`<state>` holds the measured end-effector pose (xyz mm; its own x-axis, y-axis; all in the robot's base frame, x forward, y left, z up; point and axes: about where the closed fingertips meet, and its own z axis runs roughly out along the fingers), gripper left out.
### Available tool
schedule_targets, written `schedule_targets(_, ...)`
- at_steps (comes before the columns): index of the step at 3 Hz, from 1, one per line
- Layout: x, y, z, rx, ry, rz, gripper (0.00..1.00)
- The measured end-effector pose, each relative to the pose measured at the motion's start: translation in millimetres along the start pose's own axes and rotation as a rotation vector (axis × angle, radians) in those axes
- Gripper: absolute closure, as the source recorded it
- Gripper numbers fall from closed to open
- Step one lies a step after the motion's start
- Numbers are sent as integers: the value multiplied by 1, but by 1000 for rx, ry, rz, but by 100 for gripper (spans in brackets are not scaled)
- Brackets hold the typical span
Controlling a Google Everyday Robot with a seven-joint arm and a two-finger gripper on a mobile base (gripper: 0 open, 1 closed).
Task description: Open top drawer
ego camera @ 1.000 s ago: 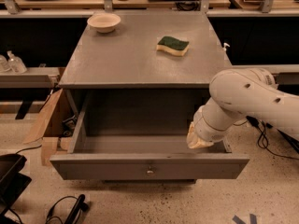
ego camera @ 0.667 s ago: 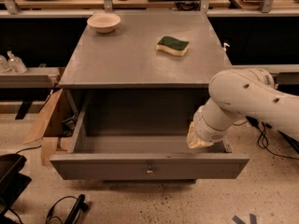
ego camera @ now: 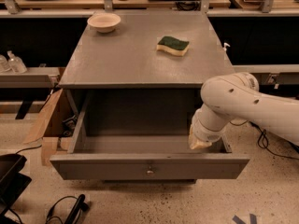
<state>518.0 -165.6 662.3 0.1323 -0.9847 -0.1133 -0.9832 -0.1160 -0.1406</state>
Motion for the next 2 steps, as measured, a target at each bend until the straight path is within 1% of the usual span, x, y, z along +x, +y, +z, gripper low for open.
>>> schedule_targets(1, 0, 45, 12, -79, -26, 61, 100)
schedule_targets(2, 0, 44, 12, -79, -26, 61, 100)
